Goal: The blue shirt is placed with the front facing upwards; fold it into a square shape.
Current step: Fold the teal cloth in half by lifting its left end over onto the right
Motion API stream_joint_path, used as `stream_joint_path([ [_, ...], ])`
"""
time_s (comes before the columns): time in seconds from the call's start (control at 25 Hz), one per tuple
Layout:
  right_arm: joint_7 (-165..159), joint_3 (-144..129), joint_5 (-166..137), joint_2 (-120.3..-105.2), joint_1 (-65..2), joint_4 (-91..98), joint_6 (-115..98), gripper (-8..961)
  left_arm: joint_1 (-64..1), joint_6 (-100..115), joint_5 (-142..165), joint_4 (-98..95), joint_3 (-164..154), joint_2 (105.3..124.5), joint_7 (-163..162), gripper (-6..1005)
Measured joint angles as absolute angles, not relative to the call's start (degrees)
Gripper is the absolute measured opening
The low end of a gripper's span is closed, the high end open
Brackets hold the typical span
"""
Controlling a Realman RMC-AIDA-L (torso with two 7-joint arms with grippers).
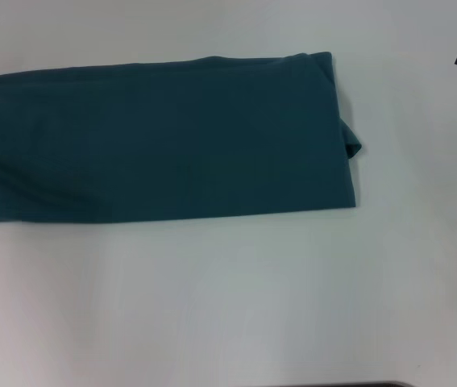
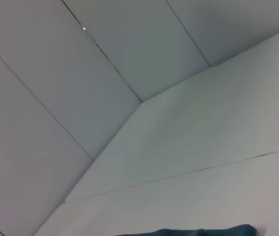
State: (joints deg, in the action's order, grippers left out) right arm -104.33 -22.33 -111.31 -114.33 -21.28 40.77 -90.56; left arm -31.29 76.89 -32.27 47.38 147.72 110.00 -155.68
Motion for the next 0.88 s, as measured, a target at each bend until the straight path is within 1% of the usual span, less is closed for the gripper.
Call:
stream_joint_path([
  [0.08, -104.33, -22.32, -111.35, -114.33, -21.27, 40.78, -90.55, 607, -31.46, 79.11, -32.46, 49.28, 147.95, 110.44, -156.29, 73],
  [0.2, -104.32, -22.33, -111.36, -114.33, -21.27, 40.77, -90.63, 607, -31.66, 81.38, -33.35, 50.27, 148.0, 110.6, -156.95, 73],
  [0.32, -104.33, -22.32, -111.36, -114.35, -21.24, 40.78, -90.7, 607, -32.85, 89.56, -37.8, 53.49, 148.02, 111.11, -158.33, 73],
  [0.56, -104.21, -22.51, -111.45, -114.37, -21.19, 40.78, -90.55, 606, -35.99, 98.95, -44.56, 56.68, 148.31, 113.07, -159.29, 72],
  [0.76, -104.16, -22.82, -111.45, -114.49, -21.26, 40.71, -90.55, 606, -38.51, 101.27, -48.4, 57.02, 148.05, 114.09, -160.27, 74],
  [0.84, -104.16, -22.76, -111.45, -114.51, -21.23, 40.7, -90.55, 606, -38.8, 101.4, -48.74, 57.01, 148.02, 114.21, -160.36, 77],
  [0.88, -104.15, -22.66, -111.45, -114.51, -21.22, 40.7, -90.56, 606, -40.02, 101.47, -49.15, 57.02, 148.01, 115.04, -160.78, 79],
])
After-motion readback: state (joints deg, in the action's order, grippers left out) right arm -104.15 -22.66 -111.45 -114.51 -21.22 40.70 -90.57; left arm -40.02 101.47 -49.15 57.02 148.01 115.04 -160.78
